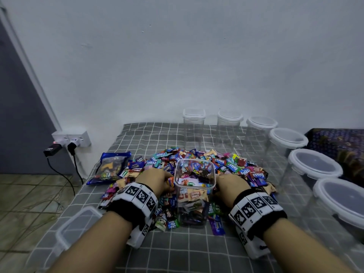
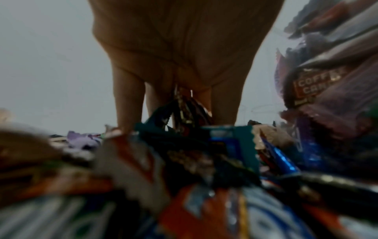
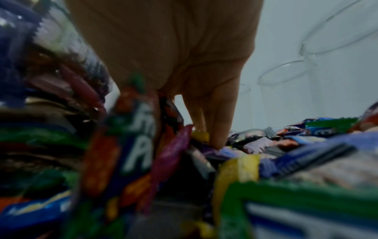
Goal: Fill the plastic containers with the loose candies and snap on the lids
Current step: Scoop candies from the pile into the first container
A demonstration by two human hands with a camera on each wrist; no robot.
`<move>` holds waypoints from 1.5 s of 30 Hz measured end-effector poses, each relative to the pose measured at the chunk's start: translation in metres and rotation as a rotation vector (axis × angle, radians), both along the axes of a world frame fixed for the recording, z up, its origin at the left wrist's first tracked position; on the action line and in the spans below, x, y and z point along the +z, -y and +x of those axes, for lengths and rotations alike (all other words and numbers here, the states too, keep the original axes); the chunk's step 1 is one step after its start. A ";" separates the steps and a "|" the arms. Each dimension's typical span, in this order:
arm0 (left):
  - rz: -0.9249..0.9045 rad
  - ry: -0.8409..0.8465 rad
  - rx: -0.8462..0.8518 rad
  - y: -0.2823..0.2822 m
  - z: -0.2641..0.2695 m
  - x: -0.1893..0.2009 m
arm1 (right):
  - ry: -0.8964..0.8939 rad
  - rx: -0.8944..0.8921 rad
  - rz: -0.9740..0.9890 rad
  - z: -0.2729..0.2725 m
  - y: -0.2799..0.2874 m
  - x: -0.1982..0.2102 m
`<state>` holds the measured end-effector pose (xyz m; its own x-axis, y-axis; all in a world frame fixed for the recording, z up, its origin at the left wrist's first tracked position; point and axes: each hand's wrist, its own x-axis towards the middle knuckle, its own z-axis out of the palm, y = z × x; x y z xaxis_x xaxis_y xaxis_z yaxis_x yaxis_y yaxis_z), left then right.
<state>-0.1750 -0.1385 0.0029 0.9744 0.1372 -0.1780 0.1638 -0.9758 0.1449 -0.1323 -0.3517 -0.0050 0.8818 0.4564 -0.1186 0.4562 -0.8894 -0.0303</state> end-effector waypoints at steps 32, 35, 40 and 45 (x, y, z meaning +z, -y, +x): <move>-0.476 0.612 0.125 -0.007 -0.021 0.021 | 0.163 -0.191 0.821 -0.024 0.012 0.051; -0.581 0.678 0.117 -0.006 -0.022 0.033 | 0.183 -0.091 0.935 -0.031 0.005 0.068; -0.709 0.735 0.094 0.000 -0.024 0.045 | 0.225 0.083 0.917 -0.048 -0.013 0.082; -0.726 0.740 0.095 0.004 -0.027 0.049 | 0.229 0.143 0.816 -0.057 -0.022 0.081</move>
<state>-0.2020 -0.1425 0.0517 0.8645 0.3179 0.3894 -0.1335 -0.6016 0.7876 -0.1897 -0.3297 0.0761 0.7715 0.4295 0.4694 0.6351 -0.5628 -0.5290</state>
